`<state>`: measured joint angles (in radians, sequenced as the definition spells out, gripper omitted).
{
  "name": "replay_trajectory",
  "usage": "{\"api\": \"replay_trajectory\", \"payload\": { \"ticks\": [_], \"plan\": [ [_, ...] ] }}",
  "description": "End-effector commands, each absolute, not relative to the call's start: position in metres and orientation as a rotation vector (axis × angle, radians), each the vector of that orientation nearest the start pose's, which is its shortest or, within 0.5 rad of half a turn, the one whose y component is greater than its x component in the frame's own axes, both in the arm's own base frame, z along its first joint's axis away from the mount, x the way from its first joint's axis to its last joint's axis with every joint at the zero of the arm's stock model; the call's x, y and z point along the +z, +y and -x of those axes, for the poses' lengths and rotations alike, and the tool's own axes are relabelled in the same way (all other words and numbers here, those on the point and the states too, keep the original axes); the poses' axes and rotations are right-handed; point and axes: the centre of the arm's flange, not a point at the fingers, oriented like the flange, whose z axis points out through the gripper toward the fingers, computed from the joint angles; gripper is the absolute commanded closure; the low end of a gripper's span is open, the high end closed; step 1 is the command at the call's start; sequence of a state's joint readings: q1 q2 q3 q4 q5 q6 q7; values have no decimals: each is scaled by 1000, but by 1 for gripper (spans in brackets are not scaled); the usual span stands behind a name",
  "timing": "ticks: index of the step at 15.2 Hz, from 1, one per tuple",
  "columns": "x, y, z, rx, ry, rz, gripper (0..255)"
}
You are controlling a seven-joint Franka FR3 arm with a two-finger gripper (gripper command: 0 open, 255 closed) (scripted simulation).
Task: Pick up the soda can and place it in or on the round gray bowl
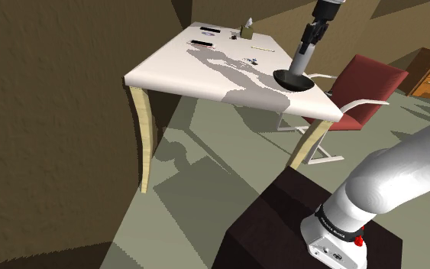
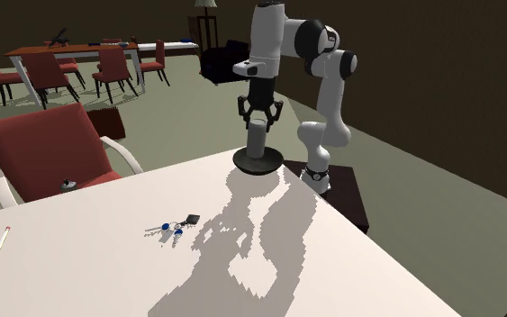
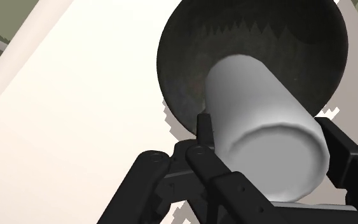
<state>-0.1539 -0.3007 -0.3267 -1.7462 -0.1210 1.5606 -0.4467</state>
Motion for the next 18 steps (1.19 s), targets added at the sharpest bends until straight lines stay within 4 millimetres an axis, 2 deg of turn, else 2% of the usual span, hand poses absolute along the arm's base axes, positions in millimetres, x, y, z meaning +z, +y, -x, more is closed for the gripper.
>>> {"api": "replay_trajectory", "payload": {
  "ticks": [1, 2, 10, 11, 16, 18],
  "plan": [
    [675, -249, -391, -126, 51, 3206, 255],
    [666, -249, -391, -126, 51, 3206, 255],
    [666, -249, -391, -127, 51, 3206, 255],
    [666, -249, -391, -127, 51, 3206, 0],
    [666, -249, -391, -126, 51, 3206, 0],
    [692, -247, -389, -126, 51, 3206, 0]
  ]
}}
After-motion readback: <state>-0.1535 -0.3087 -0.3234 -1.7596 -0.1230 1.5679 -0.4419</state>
